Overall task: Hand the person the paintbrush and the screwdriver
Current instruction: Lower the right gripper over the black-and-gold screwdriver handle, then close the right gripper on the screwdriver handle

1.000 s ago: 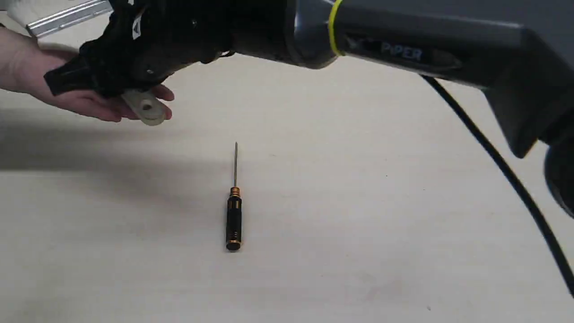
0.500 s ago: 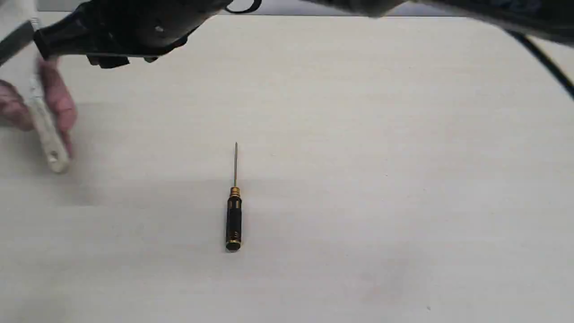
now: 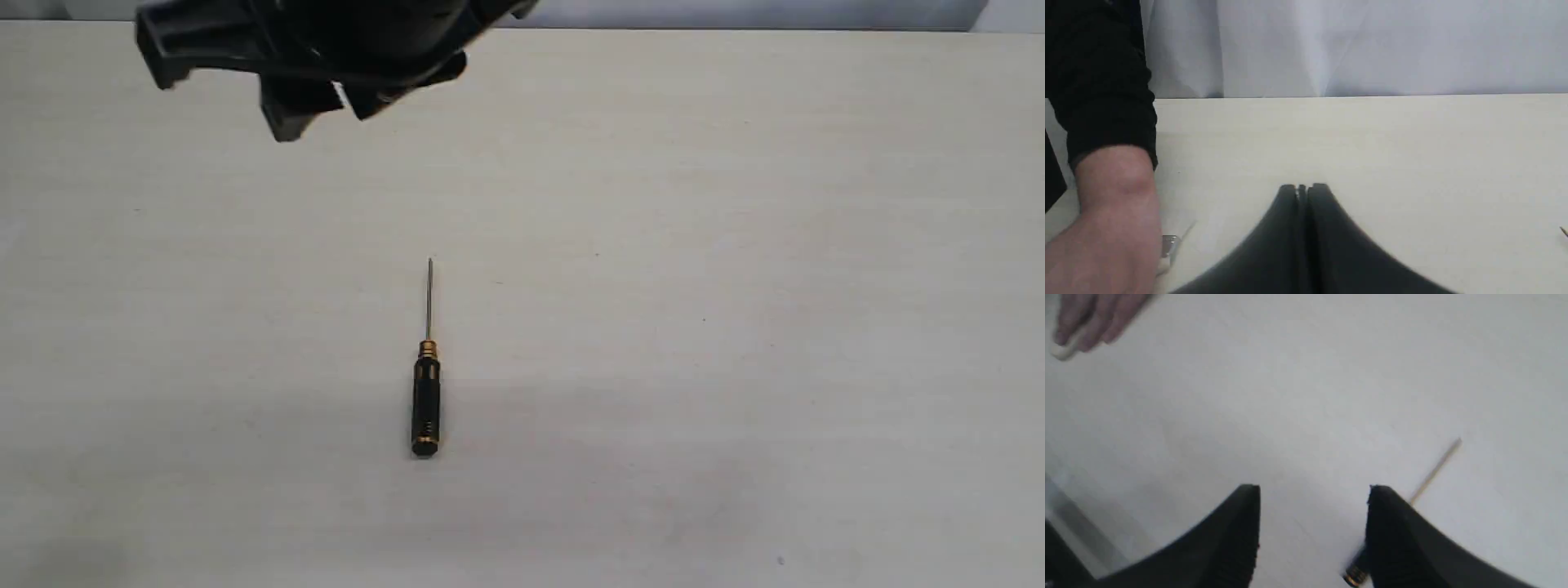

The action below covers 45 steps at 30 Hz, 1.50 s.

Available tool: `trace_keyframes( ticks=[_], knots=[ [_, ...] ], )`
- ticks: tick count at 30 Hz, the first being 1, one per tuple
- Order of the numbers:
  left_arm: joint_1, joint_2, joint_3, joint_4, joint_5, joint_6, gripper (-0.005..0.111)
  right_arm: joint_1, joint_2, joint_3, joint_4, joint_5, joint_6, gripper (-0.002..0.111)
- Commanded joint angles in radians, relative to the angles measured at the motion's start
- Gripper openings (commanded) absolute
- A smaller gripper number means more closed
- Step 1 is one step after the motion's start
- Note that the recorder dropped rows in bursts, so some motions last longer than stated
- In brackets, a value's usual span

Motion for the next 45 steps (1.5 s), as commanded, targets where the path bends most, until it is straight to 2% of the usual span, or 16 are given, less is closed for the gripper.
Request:
trace_keyframes(
  ticks=[1, 8, 27, 45],
  knots=[
    [-0.008, -0.002, 0.002, -0.004, -0.006, -0.002, 0.0, 0.0, 0.0, -0.003, -0.08, 0.119, 0.093, 0.044],
    [-0.008, -0.002, 0.002, -0.004, -0.006, -0.002, 0.0, 0.0, 0.055, -0.003, -0.093, 0.178, 0.135, 0.044],
    [-0.008, -0.002, 0.002, -0.004, -0.006, -0.002, 0.0, 0.0, 0.33, -0.003, -0.075, 0.091, 0.153, 0.044],
    [-0.008, -0.002, 0.002, -0.001, -0.006, -0.002, 0.0, 0.0, 0.525, -0.003, -0.075, 0.089, 0.153, 0.044]
  ],
)
